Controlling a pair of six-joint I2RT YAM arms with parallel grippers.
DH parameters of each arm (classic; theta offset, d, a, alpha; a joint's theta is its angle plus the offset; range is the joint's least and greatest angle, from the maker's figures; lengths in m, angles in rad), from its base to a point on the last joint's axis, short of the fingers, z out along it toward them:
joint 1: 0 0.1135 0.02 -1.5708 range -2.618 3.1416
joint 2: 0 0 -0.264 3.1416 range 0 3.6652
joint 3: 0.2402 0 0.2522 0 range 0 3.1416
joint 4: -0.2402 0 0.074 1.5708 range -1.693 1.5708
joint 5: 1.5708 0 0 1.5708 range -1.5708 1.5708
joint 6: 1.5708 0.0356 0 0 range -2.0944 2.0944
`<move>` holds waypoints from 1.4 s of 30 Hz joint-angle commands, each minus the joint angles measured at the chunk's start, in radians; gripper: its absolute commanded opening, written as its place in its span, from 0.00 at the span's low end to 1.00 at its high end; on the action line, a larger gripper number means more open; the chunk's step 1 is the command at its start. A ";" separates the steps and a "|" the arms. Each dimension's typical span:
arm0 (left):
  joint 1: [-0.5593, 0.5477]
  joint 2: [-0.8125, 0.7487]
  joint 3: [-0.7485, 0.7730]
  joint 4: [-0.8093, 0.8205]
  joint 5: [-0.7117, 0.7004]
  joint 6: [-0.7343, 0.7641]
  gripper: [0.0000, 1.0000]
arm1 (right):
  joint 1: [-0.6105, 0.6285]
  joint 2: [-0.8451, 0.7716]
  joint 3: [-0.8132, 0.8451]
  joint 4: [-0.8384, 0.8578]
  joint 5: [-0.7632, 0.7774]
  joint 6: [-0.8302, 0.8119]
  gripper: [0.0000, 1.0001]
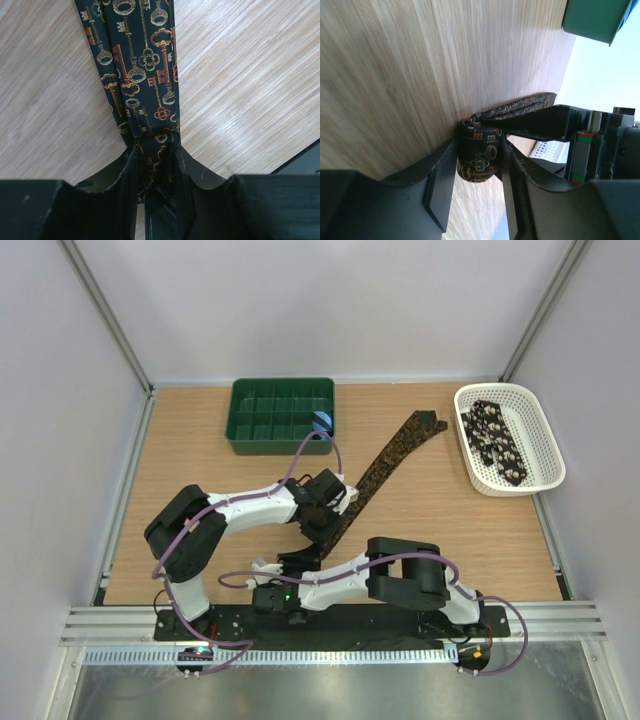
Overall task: Roll the ties
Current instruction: Roll the tie
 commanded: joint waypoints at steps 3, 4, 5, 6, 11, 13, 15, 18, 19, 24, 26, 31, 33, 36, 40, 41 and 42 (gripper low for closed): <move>-0.003 0.010 0.018 -0.076 0.026 -0.008 0.33 | -0.025 0.039 0.008 0.006 -0.021 0.021 0.42; -0.003 0.013 0.018 -0.079 0.026 -0.008 0.33 | -0.028 0.043 0.007 0.003 -0.017 0.023 0.40; -0.003 0.011 0.021 -0.085 0.030 -0.009 0.33 | -0.028 0.045 0.005 0.003 -0.013 0.023 0.38; -0.003 0.014 0.026 -0.088 0.030 -0.009 0.33 | -0.028 0.045 0.005 0.003 -0.015 0.025 0.36; -0.003 0.013 0.044 -0.105 0.016 -0.008 0.38 | -0.028 0.020 0.008 0.009 -0.020 0.041 0.02; -0.002 0.002 0.050 -0.099 0.001 -0.009 0.40 | -0.028 -0.001 0.011 0.007 -0.046 0.052 0.01; -0.003 -0.012 0.052 -0.085 -0.014 -0.014 0.45 | -0.026 -0.018 0.013 0.004 -0.067 0.077 0.01; 0.004 -0.035 0.072 -0.065 -0.031 -0.015 0.53 | -0.014 -0.026 0.014 -0.010 -0.072 0.097 0.01; 0.006 -0.038 0.079 -0.062 -0.030 -0.014 0.54 | -0.008 -0.018 0.017 -0.013 -0.067 0.100 0.01; 0.018 -0.047 0.145 -0.050 -0.036 -0.011 0.61 | 0.012 -0.009 0.030 -0.028 -0.067 0.138 0.01; 0.032 -0.053 0.157 -0.045 -0.042 -0.012 0.62 | 0.017 -0.010 0.034 -0.034 -0.076 0.147 0.01; 0.104 -0.128 0.138 0.021 -0.068 -0.040 0.64 | 0.018 -0.053 0.028 -0.036 -0.122 0.190 0.01; 0.156 -0.174 0.112 0.059 -0.085 -0.070 0.66 | 0.018 -0.088 0.025 -0.028 -0.154 0.207 0.01; 0.213 -0.280 0.049 0.123 -0.141 -0.109 0.68 | 0.011 -0.153 0.011 -0.014 -0.222 0.233 0.01; 0.253 -0.461 -0.075 0.203 -0.278 -0.167 0.73 | -0.066 -0.268 -0.067 0.085 -0.427 0.264 0.01; 0.253 -0.489 -0.100 0.212 -0.310 -0.178 0.74 | -0.066 -0.297 -0.087 0.108 -0.467 0.271 0.01; 0.254 -0.521 -0.121 0.222 -0.336 -0.189 0.77 | -0.106 -0.323 -0.108 0.128 -0.521 0.276 0.01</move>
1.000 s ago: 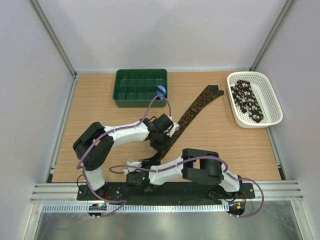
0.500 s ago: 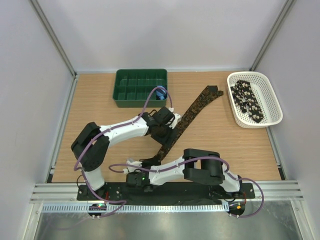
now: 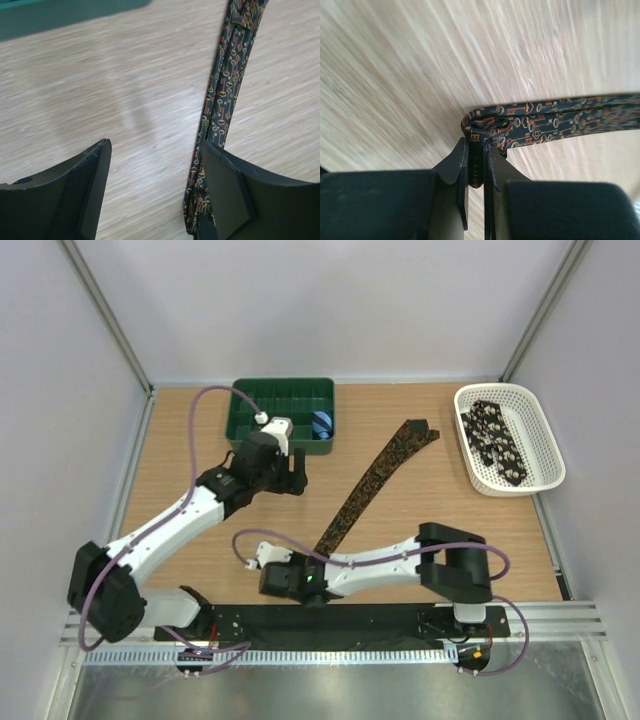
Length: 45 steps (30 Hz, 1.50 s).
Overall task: Roll the ties
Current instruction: Roll the tie
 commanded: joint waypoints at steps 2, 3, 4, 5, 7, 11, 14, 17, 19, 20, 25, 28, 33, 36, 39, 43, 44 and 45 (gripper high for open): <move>-0.001 -0.165 -0.123 0.113 -0.192 -0.079 0.78 | -0.115 -0.189 -0.099 0.152 -0.319 0.077 0.01; -0.001 -0.184 -0.141 0.116 -0.213 -0.084 0.79 | -0.161 -0.209 -0.130 0.164 -0.363 0.089 0.01; -0.001 -0.202 -0.164 0.123 -0.244 -0.090 0.79 | -0.182 -0.246 -0.142 0.184 -0.452 0.091 0.01; -0.001 -0.240 -0.182 0.127 -0.252 -0.093 0.79 | -0.205 -0.261 -0.153 0.195 -0.492 0.092 0.01; -0.001 -0.274 -0.236 0.134 -0.276 -0.114 0.81 | -0.274 -0.292 -0.193 0.232 -0.584 0.095 0.01; -0.001 -0.360 -0.332 0.159 -0.310 -0.156 0.82 | -0.385 -0.335 -0.254 0.304 -0.871 0.111 0.01; -0.001 -0.419 -0.400 0.174 -0.321 -0.171 0.83 | -0.458 -0.346 -0.308 0.387 -0.983 0.141 0.01; -0.001 -0.475 -0.463 0.196 -0.317 -0.179 0.83 | -0.517 -0.349 -0.363 0.496 -1.129 0.190 0.01; -0.001 -0.497 -0.503 0.223 -0.249 -0.170 0.83 | -0.543 -0.338 -0.397 0.581 -1.210 0.212 0.01; -0.001 -0.497 -0.516 0.240 -0.209 -0.158 0.82 | -0.561 -0.332 -0.404 0.603 -1.236 0.226 0.01; -0.083 -0.462 -0.561 0.291 -0.170 -0.063 0.82 | -0.641 -0.266 -0.450 0.764 -1.423 0.295 0.01; -0.160 -0.475 -0.604 0.346 -0.181 -0.006 0.82 | -0.689 -0.228 -0.457 0.816 -1.480 0.322 0.01; -0.216 -0.509 -0.679 0.464 -0.129 0.037 0.82 | -0.726 -0.154 -0.431 0.784 -1.510 0.301 0.01; -0.226 -0.491 -0.698 0.495 -0.054 0.063 0.81 | -0.750 -0.116 -0.423 0.775 -1.520 0.286 0.01; -0.260 -0.453 -0.695 0.521 -0.031 0.082 0.81 | -0.767 -0.090 -0.421 0.770 -1.517 0.280 0.01; -0.301 -0.379 -0.662 0.533 -0.016 0.117 0.82 | -0.773 -0.078 -0.418 0.775 -1.516 0.277 0.01; -0.308 -0.358 -0.652 0.529 -0.002 0.122 0.82 | -0.779 -0.076 -0.417 0.774 -1.514 0.269 0.01; -0.309 -0.321 -0.641 0.521 0.013 0.126 0.83 | -0.782 -0.070 -0.415 0.769 -1.510 0.266 0.01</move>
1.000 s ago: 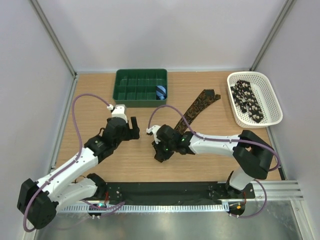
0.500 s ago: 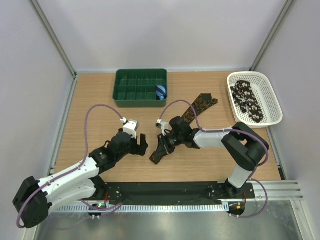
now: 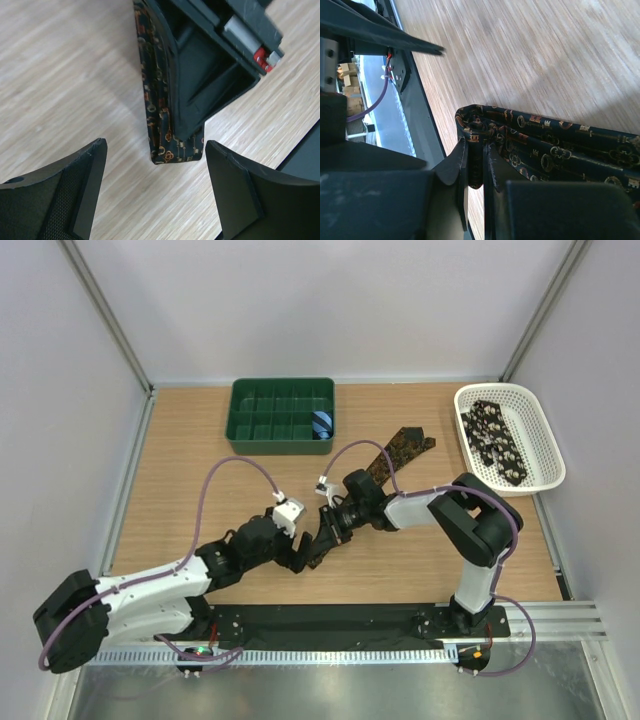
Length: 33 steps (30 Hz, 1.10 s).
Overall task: Roll the ties
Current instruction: Roll the tie
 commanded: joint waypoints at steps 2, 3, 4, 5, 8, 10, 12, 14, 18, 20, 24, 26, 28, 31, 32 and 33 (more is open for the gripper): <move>-0.019 0.097 0.086 0.018 0.067 0.052 0.84 | -0.018 0.031 0.023 -0.004 0.034 -0.046 0.01; -0.020 0.114 0.097 0.008 0.073 0.055 0.85 | -0.024 0.034 0.027 -0.002 0.034 -0.046 0.01; -0.023 0.146 0.103 0.007 0.075 0.055 0.86 | -0.023 0.040 0.028 -0.002 0.032 -0.049 0.01; -0.022 0.159 0.111 0.013 0.073 0.057 0.86 | -0.026 0.045 0.030 -0.001 0.032 -0.049 0.01; -0.027 0.203 0.120 0.060 0.075 0.071 0.88 | -0.027 0.054 0.030 0.005 0.025 -0.050 0.01; -0.030 0.228 0.138 0.070 0.076 0.081 0.88 | -0.032 0.059 0.030 0.011 0.021 -0.047 0.01; -0.033 0.277 0.172 0.059 0.075 0.098 0.85 | -0.033 0.057 0.031 0.011 0.018 -0.046 0.01; -0.040 0.329 0.196 0.034 0.075 0.104 0.82 | -0.036 0.057 0.031 0.013 0.015 -0.042 0.01; -0.053 0.415 0.247 0.007 0.073 0.103 0.78 | -0.041 0.053 0.033 0.010 0.015 -0.044 0.01; -0.057 0.449 0.276 -0.009 0.073 0.100 0.70 | -0.042 0.053 0.030 0.011 0.012 -0.046 0.01; -0.069 0.504 0.301 -0.030 0.067 0.094 0.59 | -0.050 0.048 0.023 0.017 0.012 -0.042 0.02; -0.074 0.512 0.299 -0.041 0.064 0.088 0.56 | -0.056 0.042 0.022 0.016 0.012 -0.038 0.02; -0.080 0.509 0.298 -0.052 0.050 0.085 0.55 | -0.059 0.037 0.020 0.019 0.015 -0.036 0.02; -0.082 0.504 0.287 -0.058 0.044 0.081 0.52 | -0.064 0.037 0.019 0.021 0.017 -0.036 0.04; -0.082 0.504 0.286 -0.058 0.044 0.081 0.50 | -0.062 0.039 0.019 0.022 0.014 -0.035 0.06; -0.082 0.507 0.284 -0.056 0.041 0.083 0.48 | -0.062 0.040 0.019 0.025 0.012 -0.035 0.07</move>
